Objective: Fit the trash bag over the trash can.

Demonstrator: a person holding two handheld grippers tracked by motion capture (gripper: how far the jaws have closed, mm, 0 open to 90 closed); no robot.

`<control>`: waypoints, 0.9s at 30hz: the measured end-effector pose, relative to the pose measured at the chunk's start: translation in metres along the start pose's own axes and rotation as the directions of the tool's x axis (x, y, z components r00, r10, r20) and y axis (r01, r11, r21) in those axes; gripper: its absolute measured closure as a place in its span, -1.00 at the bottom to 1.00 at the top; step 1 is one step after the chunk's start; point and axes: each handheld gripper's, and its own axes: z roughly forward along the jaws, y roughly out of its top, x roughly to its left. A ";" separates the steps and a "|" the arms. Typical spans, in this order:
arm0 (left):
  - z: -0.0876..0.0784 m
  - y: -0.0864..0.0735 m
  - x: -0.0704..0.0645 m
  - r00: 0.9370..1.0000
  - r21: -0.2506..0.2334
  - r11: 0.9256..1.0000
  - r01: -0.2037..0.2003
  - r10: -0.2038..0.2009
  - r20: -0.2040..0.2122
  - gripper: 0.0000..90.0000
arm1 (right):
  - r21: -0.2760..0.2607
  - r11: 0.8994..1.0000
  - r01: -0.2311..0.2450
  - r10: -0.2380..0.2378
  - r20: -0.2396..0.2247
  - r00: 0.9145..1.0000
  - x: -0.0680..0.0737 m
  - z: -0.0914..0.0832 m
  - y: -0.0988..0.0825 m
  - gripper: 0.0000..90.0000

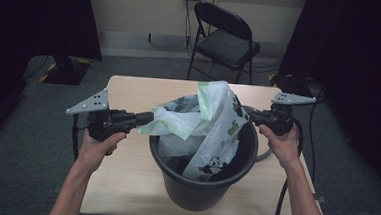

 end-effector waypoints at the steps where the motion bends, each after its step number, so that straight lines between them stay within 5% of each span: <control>1: 0.000 0.000 0.000 1.000 0.003 1.000 0.000 0.000 -0.004 0.96 | -0.023 1.000 -0.020 0.020 0.013 1.000 -0.002 0.001 -0.001 1.00; 3: -0.002 0.000 0.002 1.000 0.002 1.000 0.010 -0.010 -0.006 0.91 | -0.082 0.996 -0.032 0.032 0.003 0.999 -0.004 -0.003 0.002 0.90; 5: -0.002 0.002 0.003 1.000 -0.009 1.000 0.012 -0.012 -0.001 0.81 | -0.124 0.992 -0.037 0.038 0.009 0.999 -0.002 -0.007 0.010 0.55; 12: 0.000 0.010 0.014 0.997 -0.040 0.998 0.050 -0.052 -0.058 0.52 | -0.190 0.982 -0.010 0.015 0.025 1.000 0.017 -0.025 0.040 0.08; 19: 0.011 0.019 0.014 0.996 -0.065 0.997 0.045 -0.050 -0.073 0.39 | -0.196 0.981 -0.011 0.028 0.085 0.996 0.019 -0.038 0.049 -0.05; 27: 0.031 0.018 0.006 0.998 -0.003 0.999 0.037 -0.037 -0.056 0.36 | -0.232 0.973 -0.007 0.010 0.011 1.000 0.030 -0.044 0.053 -0.20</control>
